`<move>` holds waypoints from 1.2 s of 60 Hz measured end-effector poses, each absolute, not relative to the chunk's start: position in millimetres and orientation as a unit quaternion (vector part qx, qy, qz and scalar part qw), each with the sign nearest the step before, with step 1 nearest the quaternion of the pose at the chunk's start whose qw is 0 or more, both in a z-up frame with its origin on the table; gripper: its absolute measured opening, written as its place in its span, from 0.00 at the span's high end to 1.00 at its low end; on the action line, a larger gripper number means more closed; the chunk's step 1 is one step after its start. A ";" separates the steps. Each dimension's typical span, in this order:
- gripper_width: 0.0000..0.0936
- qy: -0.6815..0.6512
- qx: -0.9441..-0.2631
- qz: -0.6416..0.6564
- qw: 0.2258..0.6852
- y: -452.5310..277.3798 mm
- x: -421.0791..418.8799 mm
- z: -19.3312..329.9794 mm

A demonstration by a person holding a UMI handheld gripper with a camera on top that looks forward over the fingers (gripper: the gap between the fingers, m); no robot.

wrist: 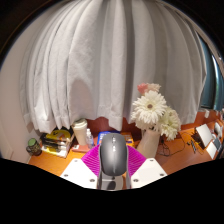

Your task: Arrange mouse

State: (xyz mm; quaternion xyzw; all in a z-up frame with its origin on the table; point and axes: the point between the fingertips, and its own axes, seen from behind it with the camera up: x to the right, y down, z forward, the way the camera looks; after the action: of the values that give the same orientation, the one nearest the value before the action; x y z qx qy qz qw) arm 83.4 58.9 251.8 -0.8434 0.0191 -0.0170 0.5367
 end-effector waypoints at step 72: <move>0.09 0.042 -0.912 -0.008 0.409 -3.1 -12.5 124.9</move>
State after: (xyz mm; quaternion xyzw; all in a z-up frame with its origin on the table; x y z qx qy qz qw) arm -12.5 -3.1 124.9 -0.9115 0.0420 -0.0083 0.4090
